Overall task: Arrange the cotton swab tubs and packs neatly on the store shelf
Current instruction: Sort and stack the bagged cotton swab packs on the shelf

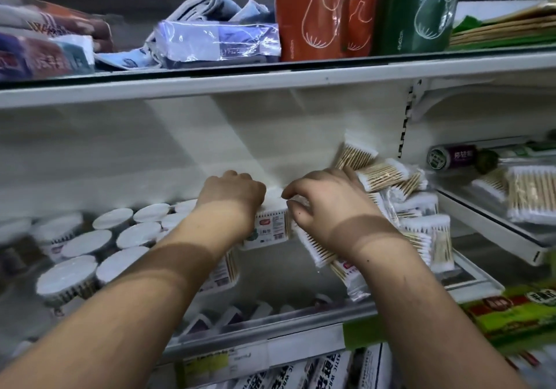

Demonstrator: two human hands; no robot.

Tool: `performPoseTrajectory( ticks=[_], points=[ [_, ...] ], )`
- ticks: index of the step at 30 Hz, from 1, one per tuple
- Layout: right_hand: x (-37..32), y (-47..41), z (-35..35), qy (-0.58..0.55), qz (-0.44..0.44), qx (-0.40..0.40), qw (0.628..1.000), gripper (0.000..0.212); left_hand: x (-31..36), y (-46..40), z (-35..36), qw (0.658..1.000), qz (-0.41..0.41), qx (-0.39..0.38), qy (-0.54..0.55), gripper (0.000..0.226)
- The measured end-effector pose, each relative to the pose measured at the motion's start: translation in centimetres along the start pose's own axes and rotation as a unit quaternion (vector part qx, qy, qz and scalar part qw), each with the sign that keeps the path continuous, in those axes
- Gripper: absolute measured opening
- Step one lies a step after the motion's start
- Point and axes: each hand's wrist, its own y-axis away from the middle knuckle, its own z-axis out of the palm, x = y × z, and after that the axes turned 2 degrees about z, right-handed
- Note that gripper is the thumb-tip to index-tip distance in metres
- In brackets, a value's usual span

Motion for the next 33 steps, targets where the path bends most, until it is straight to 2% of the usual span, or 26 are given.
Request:
performPoseTrajectory(
  ticks=[3,5,7,10,14,16,19,22,24,28,30,33],
  points=[
    [0.7,0.7,-1.0,-0.006,0.015,0.001,1.000,0.027,-0.2,0.5,-0.5,0.999,-0.007,0.008,0.051,0.047],
    [1.6,1.1,-1.8,-0.009,0.023,0.003,1.000,0.027,0.2,1.2,-0.9,0.996,0.012,0.047,0.079,0.046],
    [2.6,1.4,-2.4,-0.002,0.032,-0.007,0.999,0.027,1.5,1.9,-0.9,0.984,0.050,0.100,0.139,0.040],
    [4.5,1.9,-3.1,-0.009,0.049,-0.004,0.999,0.027,4.2,3.0,-1.1,0.958,0.090,0.118,0.246,0.032],
    [6.9,2.8,-3.9,-0.008,0.092,0.040,0.995,0.027,7.4,4.2,-0.9,0.934,0.046,0.117,0.333,0.034],
    [7.7,3.3,-4.3,0.004,0.129,0.034,0.991,0.027,8.9,5.1,0.1,0.925,0.025,0.080,0.370,0.046],
    [9.3,4.4,-4.7,0.027,0.178,-0.003,0.984,0.029,11.3,5.9,0.9,0.902,0.016,0.012,0.432,0.079],
    [11.1,5.0,-4.3,0.064,0.220,-0.067,0.971,0.040,13.5,5.3,1.4,0.907,0.014,-0.016,0.421,0.112],
    [11.9,5.4,-3.8,0.041,0.241,-0.112,0.963,0.042,14.6,4.8,1.9,0.916,0.003,-0.020,0.400,0.122],
    [13.2,6.1,-3.0,-0.029,0.233,-0.123,0.964,0.036,15.7,4.3,2.5,0.920,-0.038,0.026,0.389,0.120],
    [13.8,6.5,-3.1,-0.058,0.212,-0.111,0.969,0.042,15.9,4.3,3.1,0.917,-0.044,0.059,0.392,0.113],
    [14.7,7.7,-3.4,-0.136,0.157,-0.097,0.973,0.056,15.9,4.5,4.1,0.884,-0.064,0.118,0.448,0.101]
  ],
)
